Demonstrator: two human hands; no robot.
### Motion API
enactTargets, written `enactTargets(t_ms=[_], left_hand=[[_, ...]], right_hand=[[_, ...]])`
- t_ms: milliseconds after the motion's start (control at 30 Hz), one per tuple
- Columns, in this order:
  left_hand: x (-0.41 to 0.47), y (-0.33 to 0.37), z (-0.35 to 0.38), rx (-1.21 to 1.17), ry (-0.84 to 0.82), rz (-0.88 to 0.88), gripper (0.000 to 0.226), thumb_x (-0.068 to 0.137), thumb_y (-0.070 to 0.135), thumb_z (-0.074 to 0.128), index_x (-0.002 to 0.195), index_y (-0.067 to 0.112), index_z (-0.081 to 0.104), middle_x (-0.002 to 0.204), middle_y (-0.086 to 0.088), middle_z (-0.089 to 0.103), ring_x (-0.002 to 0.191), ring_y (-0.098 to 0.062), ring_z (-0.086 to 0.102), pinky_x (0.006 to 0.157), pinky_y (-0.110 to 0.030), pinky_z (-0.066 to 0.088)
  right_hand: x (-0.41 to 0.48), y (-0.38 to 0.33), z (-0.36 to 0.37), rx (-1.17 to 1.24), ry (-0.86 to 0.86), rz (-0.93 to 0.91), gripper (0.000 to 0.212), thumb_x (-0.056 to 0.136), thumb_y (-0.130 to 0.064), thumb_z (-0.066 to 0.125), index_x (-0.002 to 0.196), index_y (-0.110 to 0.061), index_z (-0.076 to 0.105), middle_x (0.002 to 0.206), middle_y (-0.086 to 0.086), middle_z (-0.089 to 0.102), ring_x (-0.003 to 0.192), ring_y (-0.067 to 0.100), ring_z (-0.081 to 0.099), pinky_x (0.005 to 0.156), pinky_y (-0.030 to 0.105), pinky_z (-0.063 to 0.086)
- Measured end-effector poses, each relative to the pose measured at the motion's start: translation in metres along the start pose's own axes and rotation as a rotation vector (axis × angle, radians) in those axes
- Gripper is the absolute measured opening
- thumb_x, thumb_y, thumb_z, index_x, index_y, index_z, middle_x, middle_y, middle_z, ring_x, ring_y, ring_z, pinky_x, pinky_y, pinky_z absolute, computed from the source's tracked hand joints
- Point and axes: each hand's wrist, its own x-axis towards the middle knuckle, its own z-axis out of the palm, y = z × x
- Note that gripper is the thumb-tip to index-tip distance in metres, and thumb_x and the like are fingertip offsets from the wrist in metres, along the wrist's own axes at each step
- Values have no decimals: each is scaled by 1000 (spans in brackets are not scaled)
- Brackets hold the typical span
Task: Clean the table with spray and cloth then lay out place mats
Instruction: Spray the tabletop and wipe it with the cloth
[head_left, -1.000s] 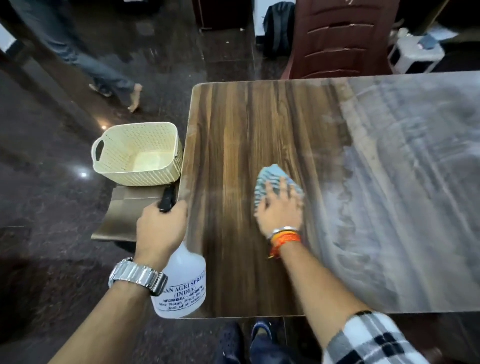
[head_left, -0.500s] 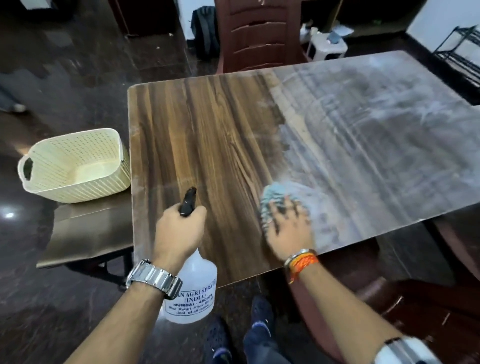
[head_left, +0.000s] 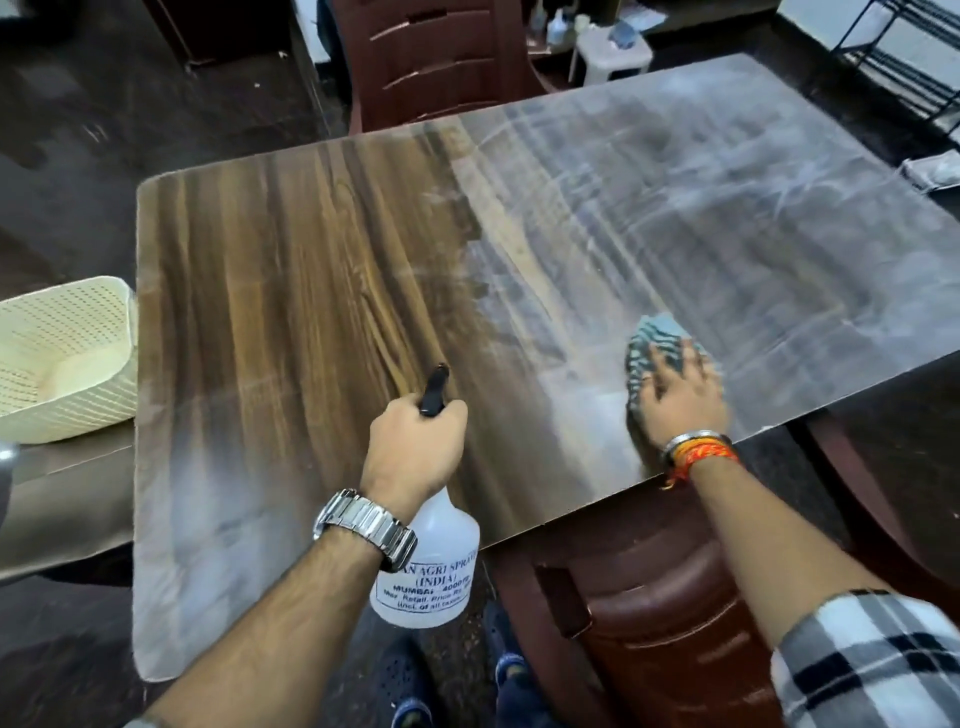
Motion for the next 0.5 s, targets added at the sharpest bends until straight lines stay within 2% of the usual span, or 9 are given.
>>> enactTargets(t_ms=[100,233,300,367,433,500], left_hand=[[7,18,25,18,11,-8,26,76,34,53,62,12,56,64,-5,64,81,-41,72,78,-45,58],[8,39,51,43,15,18,27,72,37,50,61,13,56,64,-5,65,77,-40,73,77,-45,58],[8,47,64,41,17,35,26,72,37,50,61,14,55,63,-4,65,77,-39,73,76,-45,58],[8,53,79,28,-2,46,23,77,35,53,64,16,56,67,-3,67,78,-38,73,73,-41,57],[7,59,92,16,-10,52,22,80,34,55,68,16,58,69,-2,67,78,-36,73,68,-37,52],[8,63,100,14,1,84,24,81,32,57,66,14,58,67,-2,65,72,-33,67,63,-36,47]], right_hand=[[26,67,-14,-1,56,237,66,81,-45,27,143,-28,42,156,13,24,140,37,24,116,48,15],[22,58,-14,46,75,339,65,81,-43,27,141,-25,46,154,15,27,138,41,25,114,48,12],[11,31,-9,39,17,228,67,82,-47,21,142,-27,43,155,12,27,139,39,24,113,45,10],[-8,0,2,-3,-8,7,63,86,-50,23,141,-29,44,154,9,30,139,35,26,113,47,11],[-30,-34,13,30,1,-213,54,87,-48,33,134,-29,54,149,9,41,136,35,36,114,51,22],[-50,-65,16,87,-32,-416,51,83,-44,36,121,-26,64,139,8,53,128,37,46,106,54,36]])
